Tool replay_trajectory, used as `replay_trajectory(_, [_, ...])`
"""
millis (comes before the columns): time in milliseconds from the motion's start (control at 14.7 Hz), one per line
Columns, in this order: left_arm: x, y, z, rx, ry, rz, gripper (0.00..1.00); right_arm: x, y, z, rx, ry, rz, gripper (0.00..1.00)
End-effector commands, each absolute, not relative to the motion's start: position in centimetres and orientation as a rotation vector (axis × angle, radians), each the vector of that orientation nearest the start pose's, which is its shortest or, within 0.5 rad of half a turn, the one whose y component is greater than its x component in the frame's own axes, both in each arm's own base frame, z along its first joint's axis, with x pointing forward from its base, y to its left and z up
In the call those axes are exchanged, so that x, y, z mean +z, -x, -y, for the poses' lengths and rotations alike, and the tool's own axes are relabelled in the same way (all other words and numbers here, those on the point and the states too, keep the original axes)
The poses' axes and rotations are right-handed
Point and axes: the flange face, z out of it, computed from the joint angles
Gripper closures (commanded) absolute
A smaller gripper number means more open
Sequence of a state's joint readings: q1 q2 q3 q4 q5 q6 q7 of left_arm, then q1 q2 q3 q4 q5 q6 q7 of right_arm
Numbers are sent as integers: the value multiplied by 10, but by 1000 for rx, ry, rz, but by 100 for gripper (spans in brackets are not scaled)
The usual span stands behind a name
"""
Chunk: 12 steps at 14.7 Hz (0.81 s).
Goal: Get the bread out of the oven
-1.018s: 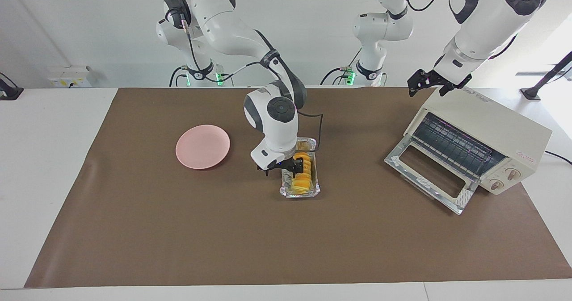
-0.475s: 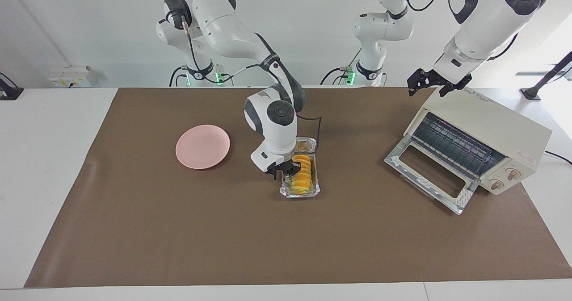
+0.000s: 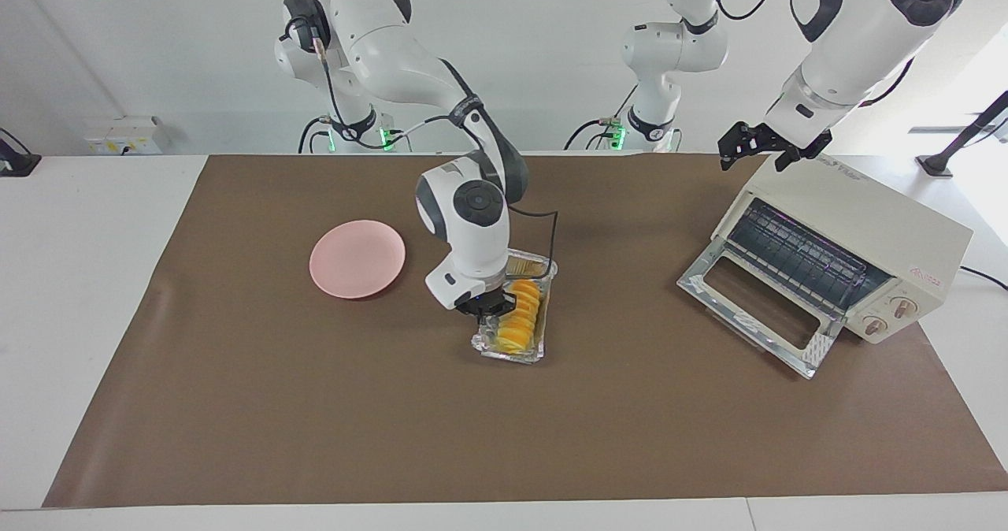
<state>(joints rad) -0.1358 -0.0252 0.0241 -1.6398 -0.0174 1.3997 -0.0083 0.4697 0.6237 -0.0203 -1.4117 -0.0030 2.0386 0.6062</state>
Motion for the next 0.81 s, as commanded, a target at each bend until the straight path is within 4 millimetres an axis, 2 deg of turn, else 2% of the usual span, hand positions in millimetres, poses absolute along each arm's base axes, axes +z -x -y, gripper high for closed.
replay_trajectory(0, [596,-518,56,302,3111,-184,0,373,-687,-254,48,3097,-188,100])
replay_trajectory(136, [597,-519,56,292,3113,-184,0,376,-707,-221,22,3093,-160,100])
replay_trajectory(271, [598,-519,58,287,3112,-194,0,374,-716,-195,4,3104,-116,100])
replay_trajectory(339, [600,-520,59,261,3115,-199,0,373,-721,-176,0,3104,-137,100])
replay_trajectory(543, [604,-529,61,152,3127,-204,0,350,-742,-101,-24,3105,-29,100])
replay_trajectory(747, [601,-526,61,173,3125,-204,0,334,-759,-63,-37,3102,37,100])
